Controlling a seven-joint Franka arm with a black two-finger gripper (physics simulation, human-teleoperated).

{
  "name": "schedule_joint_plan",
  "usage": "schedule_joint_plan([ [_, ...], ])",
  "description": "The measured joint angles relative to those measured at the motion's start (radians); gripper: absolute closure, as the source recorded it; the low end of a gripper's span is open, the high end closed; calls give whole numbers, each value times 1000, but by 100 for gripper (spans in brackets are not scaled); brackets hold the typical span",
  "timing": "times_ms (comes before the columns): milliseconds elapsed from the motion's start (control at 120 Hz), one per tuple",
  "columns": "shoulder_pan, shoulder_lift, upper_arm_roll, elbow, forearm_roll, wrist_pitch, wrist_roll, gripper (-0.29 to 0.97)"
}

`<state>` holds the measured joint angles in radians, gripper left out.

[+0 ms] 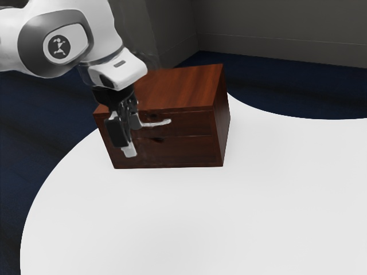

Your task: Pull the drawer handle with one arm to open the drawer

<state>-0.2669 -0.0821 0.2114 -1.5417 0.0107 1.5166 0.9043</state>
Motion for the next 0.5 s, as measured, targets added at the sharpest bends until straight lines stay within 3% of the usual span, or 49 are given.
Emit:
schedule_joint_plan([
  [58,235,-52,-60,-91,40,59,19,0],
  [108,332,-74,-87,-155,66,120,36,0],
  [300,343,-24,-102,-186,126,266,90,0],
  [500,342,27,-100,-186,122,405,154,0],
])
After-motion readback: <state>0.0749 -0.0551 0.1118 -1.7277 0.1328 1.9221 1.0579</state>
